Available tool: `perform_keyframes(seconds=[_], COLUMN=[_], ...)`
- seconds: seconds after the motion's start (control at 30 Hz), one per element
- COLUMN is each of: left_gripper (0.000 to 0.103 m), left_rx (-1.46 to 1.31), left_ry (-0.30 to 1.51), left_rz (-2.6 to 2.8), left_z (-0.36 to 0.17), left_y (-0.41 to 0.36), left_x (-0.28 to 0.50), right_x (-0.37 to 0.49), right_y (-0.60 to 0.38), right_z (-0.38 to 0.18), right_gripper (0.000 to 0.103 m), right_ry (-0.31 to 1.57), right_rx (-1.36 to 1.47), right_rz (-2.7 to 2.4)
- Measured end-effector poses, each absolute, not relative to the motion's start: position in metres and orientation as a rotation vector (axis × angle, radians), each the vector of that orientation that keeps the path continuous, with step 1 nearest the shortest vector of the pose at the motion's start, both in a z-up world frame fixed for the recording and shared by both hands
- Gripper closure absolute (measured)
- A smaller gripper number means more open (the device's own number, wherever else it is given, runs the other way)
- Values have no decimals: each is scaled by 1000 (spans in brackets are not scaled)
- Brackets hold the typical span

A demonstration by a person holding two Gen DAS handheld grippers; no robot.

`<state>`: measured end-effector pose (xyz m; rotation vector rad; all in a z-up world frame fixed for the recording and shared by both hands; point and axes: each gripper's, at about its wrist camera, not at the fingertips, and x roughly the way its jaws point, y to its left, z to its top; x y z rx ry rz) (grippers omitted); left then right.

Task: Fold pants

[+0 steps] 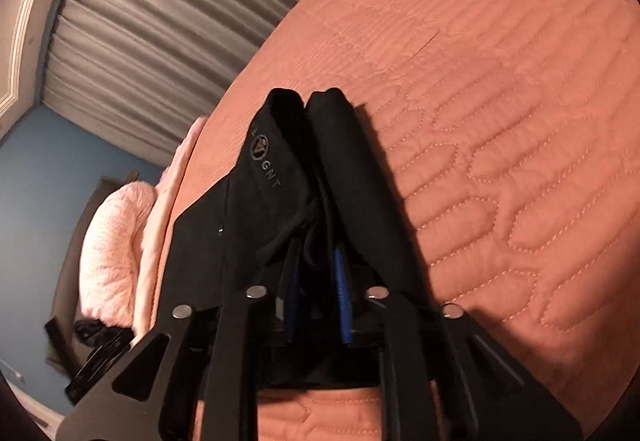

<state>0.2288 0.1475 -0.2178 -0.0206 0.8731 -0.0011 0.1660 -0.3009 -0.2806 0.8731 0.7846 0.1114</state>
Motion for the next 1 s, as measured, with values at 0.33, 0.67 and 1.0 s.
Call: perform_keyframes(seconds=[0.33,0.67,1.0], left_gripper=[5,5,5], left_rx=[-3,-19,53], left_ry=[965,1045,1006], left_rz=[-31,-89,-114], left_z=[-230,-263,-253], left_y=[140,130,110], left_x=[281,300,295], right_x=[250,264,237], right_y=[-352,-308,-293], right_z=[-247,-276,-242], right_gripper=[5,5,5], right_ry=[877,975,908], right_rx=[673,519,275], right_rz=[202,307,174])
